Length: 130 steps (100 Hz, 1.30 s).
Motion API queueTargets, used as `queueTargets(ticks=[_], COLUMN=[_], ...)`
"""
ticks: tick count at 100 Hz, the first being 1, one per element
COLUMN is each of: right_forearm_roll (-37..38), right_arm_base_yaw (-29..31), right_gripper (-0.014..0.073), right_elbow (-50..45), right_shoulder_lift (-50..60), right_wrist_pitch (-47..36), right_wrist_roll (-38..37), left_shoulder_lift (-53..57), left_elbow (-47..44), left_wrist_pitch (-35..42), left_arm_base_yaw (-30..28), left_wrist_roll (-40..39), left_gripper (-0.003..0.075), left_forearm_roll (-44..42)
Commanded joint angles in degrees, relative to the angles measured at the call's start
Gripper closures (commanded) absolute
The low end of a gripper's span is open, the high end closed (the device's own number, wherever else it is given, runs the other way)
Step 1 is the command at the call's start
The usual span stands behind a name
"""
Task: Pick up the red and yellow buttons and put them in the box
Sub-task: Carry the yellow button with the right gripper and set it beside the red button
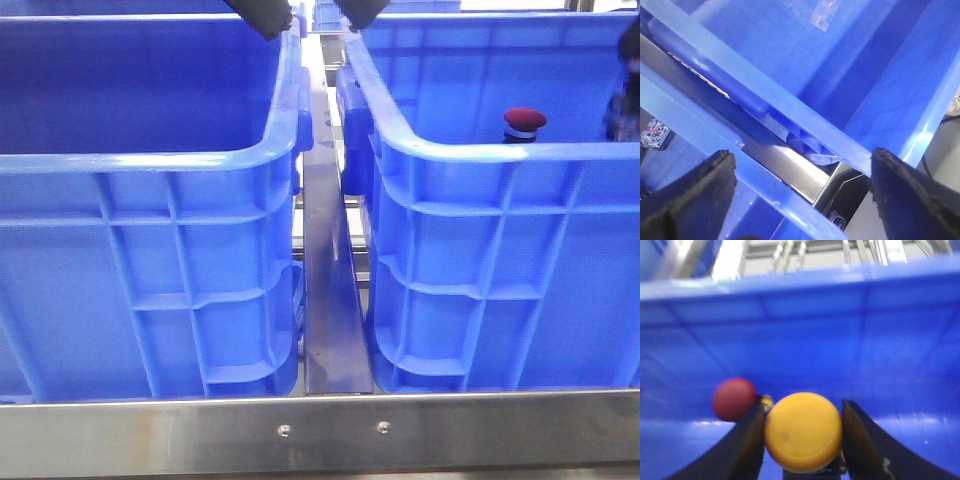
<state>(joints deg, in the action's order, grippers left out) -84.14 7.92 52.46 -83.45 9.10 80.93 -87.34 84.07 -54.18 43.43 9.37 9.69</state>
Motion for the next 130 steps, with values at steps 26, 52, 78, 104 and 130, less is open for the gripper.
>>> queueTargets(ticks=[26,52,78,104,130], right_forearm_roll=[-1.39,-1.39,-1.39,-2.75,-2.91], right_arm_base_yaw=[0.30,0.30,0.30,0.30,0.30], right_gripper=[0.0326,0.0326,0.0251,0.0024,0.0024], right_elbow=[10.19,13.25,13.25,13.25,12.52], right_shoulder_lift=[-9.74,-14.00,-15.62,-15.62,-12.56], right_wrist_pitch=[-2.83,-3.18,-3.04,-2.64,-2.57], right_wrist_roll=[1.42,1.42,1.42,1.42,1.42], left_shoulder_lift=[2.42,2.42,2.42,2.42,2.42], left_elbow=[1.56,1.56,1.56,1.56,1.56], left_wrist_pitch=[2.52,2.52,2.52,2.52,2.52], left_arm_base_yaw=[0.41,0.41,0.41,0.41,0.41], left_wrist_roll=[-0.09,-0.09,-0.09,-0.09,-0.09], left_gripper=[0.0196,0.0196,0.0197,0.0196,0.0196], left_forearm_roll=[1.48,2.16,2.16,2.16,2.16])
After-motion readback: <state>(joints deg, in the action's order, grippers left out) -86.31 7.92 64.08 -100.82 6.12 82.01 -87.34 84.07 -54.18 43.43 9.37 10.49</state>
